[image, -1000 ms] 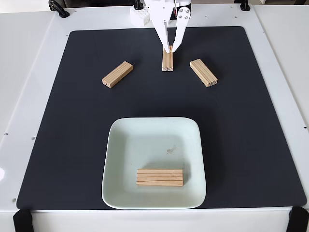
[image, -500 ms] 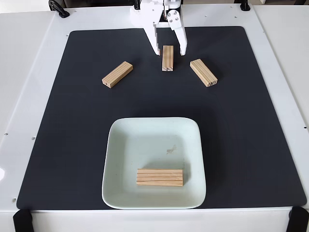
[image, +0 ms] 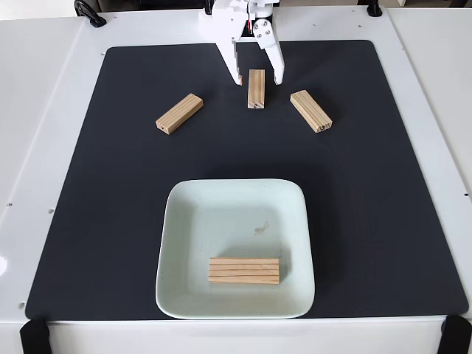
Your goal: Pick up the wooden block and place them on the plate.
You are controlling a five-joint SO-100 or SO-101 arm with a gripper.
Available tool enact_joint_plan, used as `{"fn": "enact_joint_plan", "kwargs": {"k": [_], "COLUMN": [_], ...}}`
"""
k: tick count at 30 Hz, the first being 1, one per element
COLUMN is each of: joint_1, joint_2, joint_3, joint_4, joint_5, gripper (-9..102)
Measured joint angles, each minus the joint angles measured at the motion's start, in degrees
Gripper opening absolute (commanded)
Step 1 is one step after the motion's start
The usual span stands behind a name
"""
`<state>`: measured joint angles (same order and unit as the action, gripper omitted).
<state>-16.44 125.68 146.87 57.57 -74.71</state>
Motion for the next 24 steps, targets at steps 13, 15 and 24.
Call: {"fn": "enact_joint_plan", "kwargs": {"k": [13,15,24], "joint_1": [0.0,-0.53,-0.88], "joint_2": [-4.04,-4.04,-3.96], "joint_3": [0.18,0.62,1.41], "joint_4": [-5.45,-5.63,-5.98], "joint_5": [0.0,0.0,0.0], "gripper": [28,28,11]}}
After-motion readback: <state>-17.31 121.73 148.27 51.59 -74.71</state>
